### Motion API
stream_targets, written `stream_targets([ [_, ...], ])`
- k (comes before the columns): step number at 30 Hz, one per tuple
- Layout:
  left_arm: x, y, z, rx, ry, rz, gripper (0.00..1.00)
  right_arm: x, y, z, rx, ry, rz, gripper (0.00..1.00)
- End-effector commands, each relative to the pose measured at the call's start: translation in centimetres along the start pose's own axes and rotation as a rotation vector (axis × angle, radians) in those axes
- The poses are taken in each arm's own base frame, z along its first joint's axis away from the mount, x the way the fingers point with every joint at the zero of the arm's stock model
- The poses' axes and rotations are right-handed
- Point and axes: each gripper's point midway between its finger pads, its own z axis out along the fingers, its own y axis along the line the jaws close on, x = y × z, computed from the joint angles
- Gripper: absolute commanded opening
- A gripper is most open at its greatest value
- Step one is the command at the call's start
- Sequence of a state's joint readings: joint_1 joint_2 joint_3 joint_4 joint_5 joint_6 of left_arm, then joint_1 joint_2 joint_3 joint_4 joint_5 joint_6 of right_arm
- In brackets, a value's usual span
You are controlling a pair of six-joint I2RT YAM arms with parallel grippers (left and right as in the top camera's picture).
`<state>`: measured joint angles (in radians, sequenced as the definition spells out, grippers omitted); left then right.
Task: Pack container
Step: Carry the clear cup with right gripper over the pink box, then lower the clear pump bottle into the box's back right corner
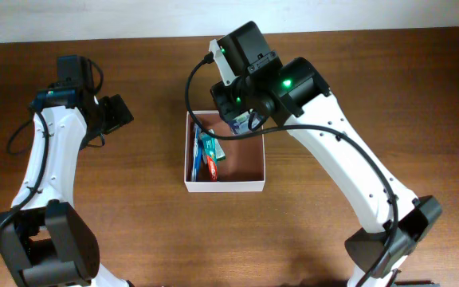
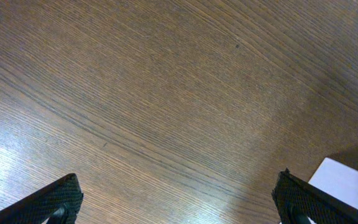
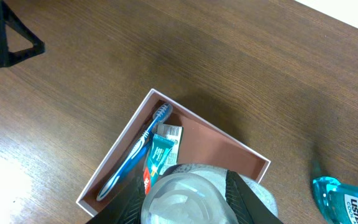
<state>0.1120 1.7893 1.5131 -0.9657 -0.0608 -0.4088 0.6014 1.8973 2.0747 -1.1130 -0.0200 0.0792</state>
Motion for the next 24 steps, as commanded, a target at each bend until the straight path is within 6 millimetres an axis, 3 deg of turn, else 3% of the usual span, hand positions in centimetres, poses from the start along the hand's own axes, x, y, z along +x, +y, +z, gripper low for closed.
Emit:
stream_targets([
  [1, -0.8, 0.0, -1.2, 0.006, -0.036, 0.000, 1.00, -0.3, 0.0, 0.5, 0.004, -0.006, 0.006, 0.34],
  [13, -0.8, 0.0, -1.2, 0.006, -0.036, 0.000, 0.99, 0.8, -0.1, 4.5, 0.010, 0.064, 0.029, 0.34],
  [24, -0.8, 0.0, -1.2, 0.006, -0.036, 0.000, 0.99, 1.6, -0.3, 6.9, 0.016, 0.105, 0.035, 0.34],
])
